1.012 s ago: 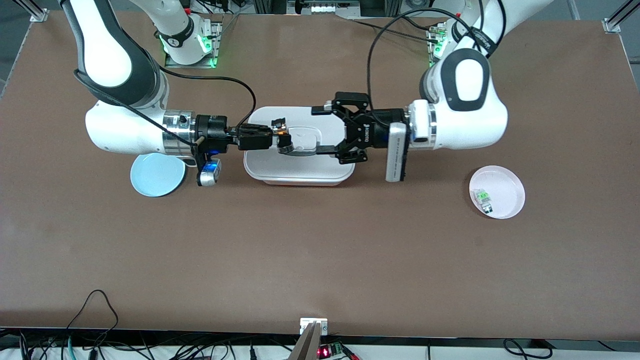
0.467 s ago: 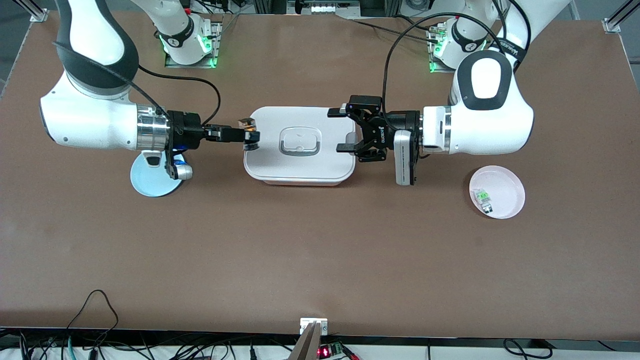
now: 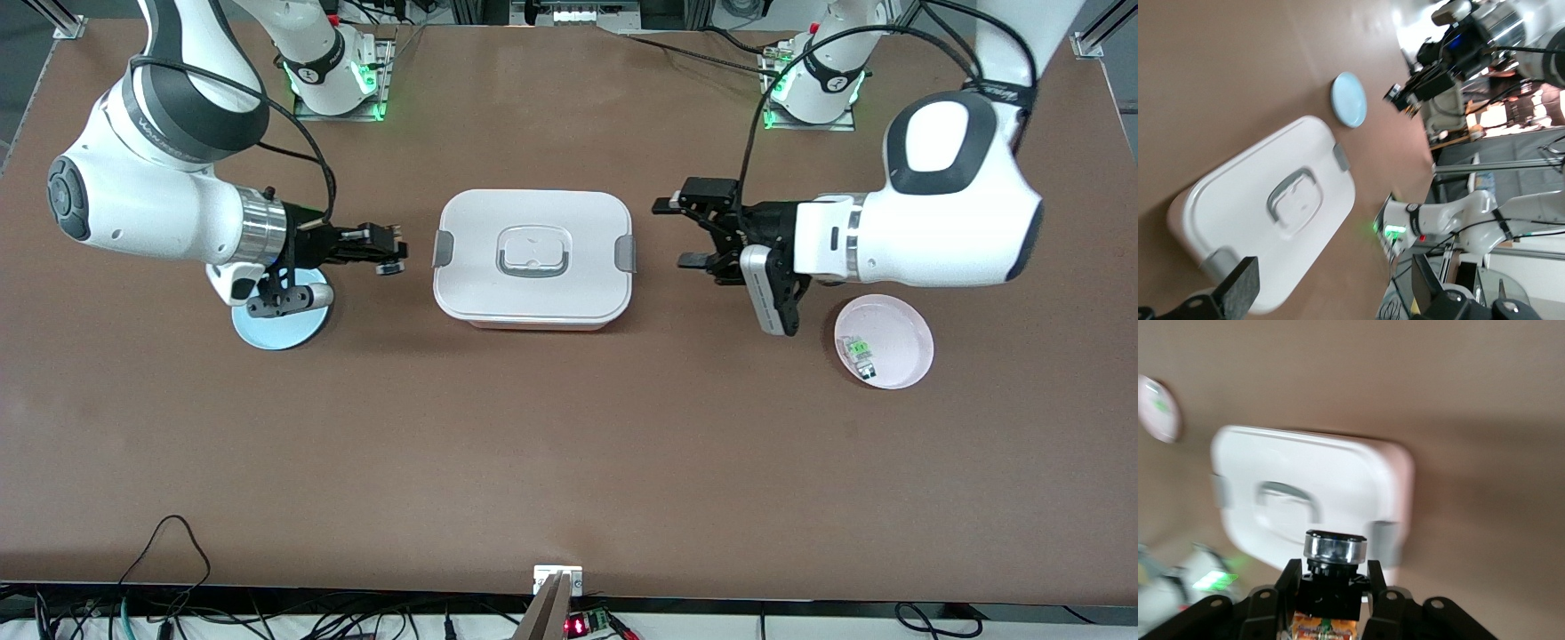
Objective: Transfer orange switch to right arm and place
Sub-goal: 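Carry the switch with the right gripper while the left gripper withdraws, then lower the switch with the right gripper onto the blue plate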
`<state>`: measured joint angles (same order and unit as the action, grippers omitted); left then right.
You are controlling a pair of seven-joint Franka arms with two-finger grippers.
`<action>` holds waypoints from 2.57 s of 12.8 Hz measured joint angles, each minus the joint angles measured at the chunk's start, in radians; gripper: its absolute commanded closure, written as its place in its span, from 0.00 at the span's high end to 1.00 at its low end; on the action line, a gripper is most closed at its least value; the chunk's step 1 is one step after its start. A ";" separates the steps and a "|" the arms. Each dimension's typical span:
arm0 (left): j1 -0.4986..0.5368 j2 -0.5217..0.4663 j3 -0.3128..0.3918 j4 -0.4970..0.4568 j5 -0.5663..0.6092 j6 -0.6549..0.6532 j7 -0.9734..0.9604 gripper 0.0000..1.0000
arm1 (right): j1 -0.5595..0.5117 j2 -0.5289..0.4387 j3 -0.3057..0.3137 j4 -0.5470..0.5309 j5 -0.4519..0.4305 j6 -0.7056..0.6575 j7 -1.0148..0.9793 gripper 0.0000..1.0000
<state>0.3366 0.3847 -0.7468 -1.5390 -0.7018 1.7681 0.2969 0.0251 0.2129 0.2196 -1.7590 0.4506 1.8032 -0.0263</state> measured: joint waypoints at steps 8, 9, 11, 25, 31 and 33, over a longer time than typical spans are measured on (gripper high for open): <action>-0.025 -0.067 0.138 0.175 0.356 -0.301 -0.273 1.00 | -0.133 0.006 -0.003 -0.051 -0.431 0.045 -0.604 0.25; -0.075 -0.100 0.228 0.172 0.362 -0.310 -0.284 1.00 | -0.153 0.010 -0.003 -0.070 -0.463 0.071 -0.684 0.25; -0.208 -0.185 0.445 0.131 0.462 -0.330 -0.291 1.00 | -0.185 0.020 -0.004 -0.120 -0.508 0.137 -0.837 0.25; -0.339 -0.414 0.643 -0.116 0.749 -0.268 -0.290 1.00 | -0.255 0.080 -0.002 -0.404 -0.596 0.552 -1.400 0.25; -0.336 -0.412 0.649 -0.112 0.747 -0.268 -0.290 1.00 | -0.261 0.099 -0.003 -0.418 -0.596 0.567 -1.678 0.26; -0.336 -0.412 0.649 -0.112 0.746 -0.268 -0.290 1.00 | -0.282 0.116 -0.004 -0.430 -0.596 0.590 -1.701 0.25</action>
<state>0.0009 -0.0270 -0.0973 -1.6513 0.0445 1.5000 0.0067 -0.2573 0.3293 0.2159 -2.1889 -0.1451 2.3930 -1.7273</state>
